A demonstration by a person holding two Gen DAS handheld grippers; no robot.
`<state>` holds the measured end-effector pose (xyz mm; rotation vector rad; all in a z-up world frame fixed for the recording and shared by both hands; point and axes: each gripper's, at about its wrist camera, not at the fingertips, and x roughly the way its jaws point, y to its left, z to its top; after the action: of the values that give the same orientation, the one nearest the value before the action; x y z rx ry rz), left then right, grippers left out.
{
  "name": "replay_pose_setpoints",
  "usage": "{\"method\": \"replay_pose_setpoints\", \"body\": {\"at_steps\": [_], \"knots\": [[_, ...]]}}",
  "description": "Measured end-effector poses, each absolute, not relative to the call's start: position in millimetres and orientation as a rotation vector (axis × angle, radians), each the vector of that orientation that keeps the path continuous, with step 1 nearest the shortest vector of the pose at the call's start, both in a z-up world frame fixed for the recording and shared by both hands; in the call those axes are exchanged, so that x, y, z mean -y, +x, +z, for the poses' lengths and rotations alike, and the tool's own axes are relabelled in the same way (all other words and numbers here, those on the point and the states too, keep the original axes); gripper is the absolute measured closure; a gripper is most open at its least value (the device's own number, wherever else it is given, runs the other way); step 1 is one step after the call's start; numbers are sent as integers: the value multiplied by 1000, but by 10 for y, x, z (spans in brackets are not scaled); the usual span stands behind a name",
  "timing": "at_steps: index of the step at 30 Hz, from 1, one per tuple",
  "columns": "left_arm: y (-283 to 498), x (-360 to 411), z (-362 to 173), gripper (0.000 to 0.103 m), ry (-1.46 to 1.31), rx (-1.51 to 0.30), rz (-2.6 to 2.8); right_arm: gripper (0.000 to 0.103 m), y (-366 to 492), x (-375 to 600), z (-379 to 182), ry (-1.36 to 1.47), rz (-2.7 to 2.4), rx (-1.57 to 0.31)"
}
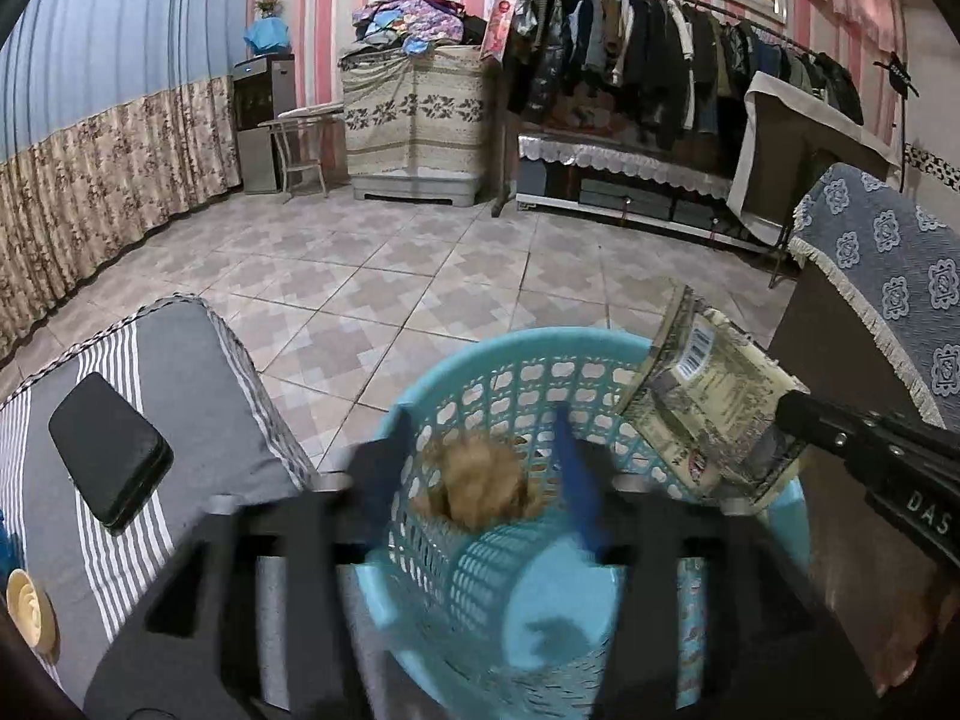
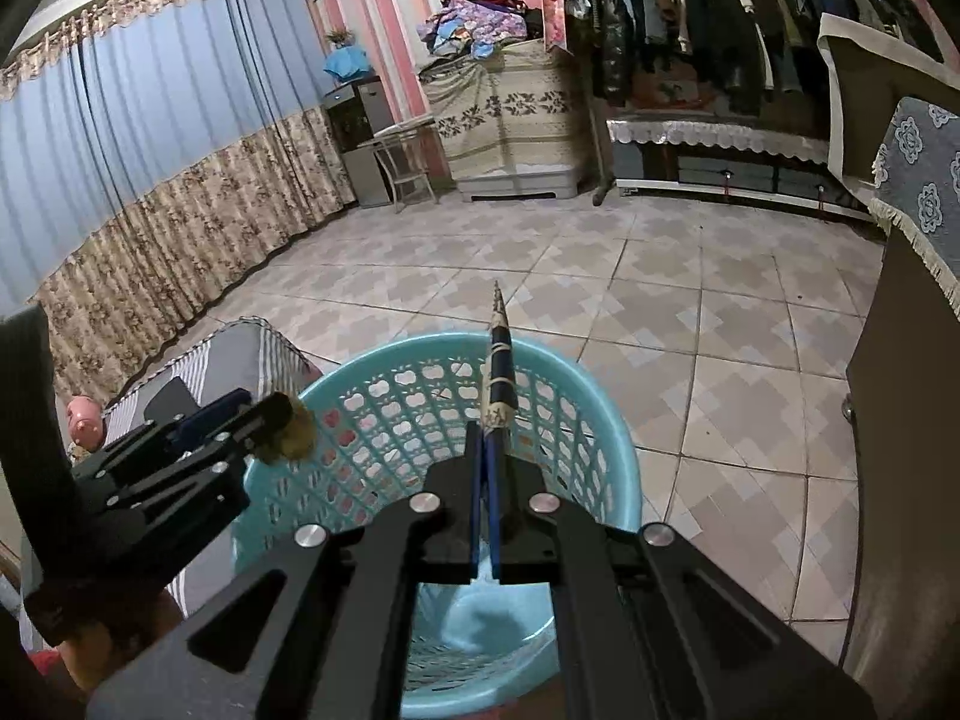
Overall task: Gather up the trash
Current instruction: 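Carry both items over the blue basket while the left tool opens, dropping the brown paper, then open the right tool to drop the snack packet into the blue basket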
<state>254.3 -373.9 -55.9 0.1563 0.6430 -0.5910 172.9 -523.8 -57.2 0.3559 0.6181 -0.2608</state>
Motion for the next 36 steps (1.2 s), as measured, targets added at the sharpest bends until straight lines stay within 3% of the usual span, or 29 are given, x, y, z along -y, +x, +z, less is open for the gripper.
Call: {"method": "replay_pose_setpoints", "body": {"at_steps": [1,7,17,18,19,21,23,25,28,36], "knots": [[2551,3709,-544,36,149,-641,-583,101,1729,5241,-574,353,-260,-617],[2558,3410,-356,20,131,-606,-507,101,1784,5097,-595,323,-245,-630],[2470,2713,-73,11,79,-553,-377,99,1924,4962,-726,303,-252,-679],[2437,2641,-47,11,71,-548,-368,92,1934,4960,-747,302,-254,-688],[2419,2602,-28,10,68,-544,-363,66,1946,4945,-761,305,-256,-694],[2380,2530,7,9,63,-537,-352,39,1938,4937,-773,320,-261,-677],[2345,2468,30,9,57,-537,-346,38,1942,4931,-770,323,-261,-678],[2284,2384,19,9,59,-533,-341,24,1946,4913,-766,329,-256,-681],[2224,2320,34,8,66,-528,-328,16,1916,4889,-708,298,-289,-659],[2082,2058,58,6,53,-518,-278,9,1793,4887,-528,297,-307,-586]]}}
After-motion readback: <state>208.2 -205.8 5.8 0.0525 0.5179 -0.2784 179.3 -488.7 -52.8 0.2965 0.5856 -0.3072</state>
